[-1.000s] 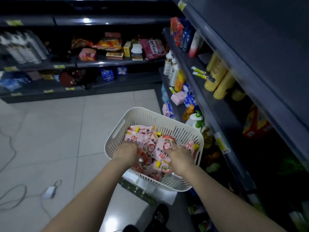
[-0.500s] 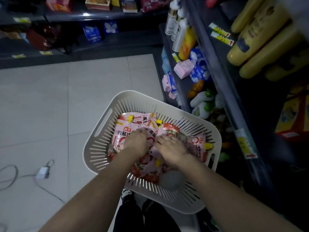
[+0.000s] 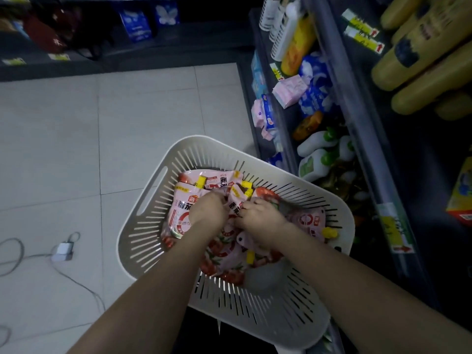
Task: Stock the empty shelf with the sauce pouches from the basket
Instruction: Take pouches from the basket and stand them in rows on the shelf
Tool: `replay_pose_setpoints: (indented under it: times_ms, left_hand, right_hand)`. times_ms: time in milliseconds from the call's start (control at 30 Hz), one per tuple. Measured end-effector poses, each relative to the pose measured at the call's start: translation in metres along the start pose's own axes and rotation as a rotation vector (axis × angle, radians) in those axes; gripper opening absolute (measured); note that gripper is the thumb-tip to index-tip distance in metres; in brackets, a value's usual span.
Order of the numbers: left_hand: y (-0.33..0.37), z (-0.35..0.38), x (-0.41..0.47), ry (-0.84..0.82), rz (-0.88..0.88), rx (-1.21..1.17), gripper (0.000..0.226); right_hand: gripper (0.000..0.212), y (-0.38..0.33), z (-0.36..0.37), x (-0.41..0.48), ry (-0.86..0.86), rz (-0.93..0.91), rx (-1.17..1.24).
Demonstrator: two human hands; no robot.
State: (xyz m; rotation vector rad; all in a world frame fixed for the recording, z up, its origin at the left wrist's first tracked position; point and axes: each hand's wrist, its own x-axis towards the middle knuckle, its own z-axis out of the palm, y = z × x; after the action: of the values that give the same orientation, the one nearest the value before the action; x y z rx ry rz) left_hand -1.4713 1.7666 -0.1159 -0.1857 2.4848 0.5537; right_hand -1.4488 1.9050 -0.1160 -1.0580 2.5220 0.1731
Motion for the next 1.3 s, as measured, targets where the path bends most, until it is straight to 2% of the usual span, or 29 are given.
replay_pose_setpoints:
  times_ms: [100,200,300,367,433,467,500,567,667,767,967,1200,1300]
  left_hand:
    - [0.0,-0.012,-0.01,0.013,-0.028,-0.154,0.018]
    - [-0.005,-0.025,-0.015,0.039,-0.053,-0.297,0.016]
    - [-0.014,-0.035,-0.02,0.09,-0.057,-0.493,0.015]
    - [-0.018,-0.042,-0.027,0.088,-0.066,-0.657,0.023]
    - [-0.018,-0.048,-0.038,0.053,-0.091,-0.874,0.025]
    - [-0.018,-0.05,-0.042,0.044,-0.115,-0.95,0.024]
    - [-0.019,-0.05,-0.045,0.044,-0.139,-1.0,0.023]
    - [-0.023,-0.05,-0.05,0.056,-0.161,-1.02,0.019]
    - [-0.023,-0.05,-0.061,0.129,-0.12,-0.972,0.017]
    - [-0.016,-0.053,-0.078,0.237,-0.035,-0.999,0.015]
    - [-0.004,-0.069,-0.105,0.421,0.074,-1.103,0.014]
    - [0.015,-0.095,-0.143,0.367,0.294,-1.093,0.016]
    - [0.026,-0.11,-0.166,0.314,0.408,-1.093,0.015]
  right_hand:
    - [0.004,0.006,-0.015,-0.003,-0.017,-0.02,-0.039]
    - [0.015,0.009,-0.028,-0.011,-0.03,-0.005,0.045]
    - [0.014,0.011,-0.035,-0.026,0.033,0.04,0.168]
    - [0.018,0.01,-0.035,-0.037,0.04,0.065,0.201]
    - [0.006,0.008,-0.038,-0.049,0.104,0.091,0.208]
    - [0.006,0.009,-0.039,-0.054,0.147,0.122,0.245]
    - [0.013,0.009,-0.04,-0.058,0.179,0.156,0.289]
    - [0.017,0.009,-0.043,-0.065,0.257,0.211,0.365]
    - [0.005,0.008,-0.045,-0.076,0.366,0.3,0.462]
    - [0.016,0.002,-0.04,-0.09,0.471,0.436,0.637]
    - [0.014,-0.029,-0.057,-0.111,0.856,0.739,0.823]
    - [0.012,-0.05,-0.11,-0.155,1.156,0.927,0.95]
    - [0.01,-0.066,-0.133,-0.177,1.314,0.965,0.907]
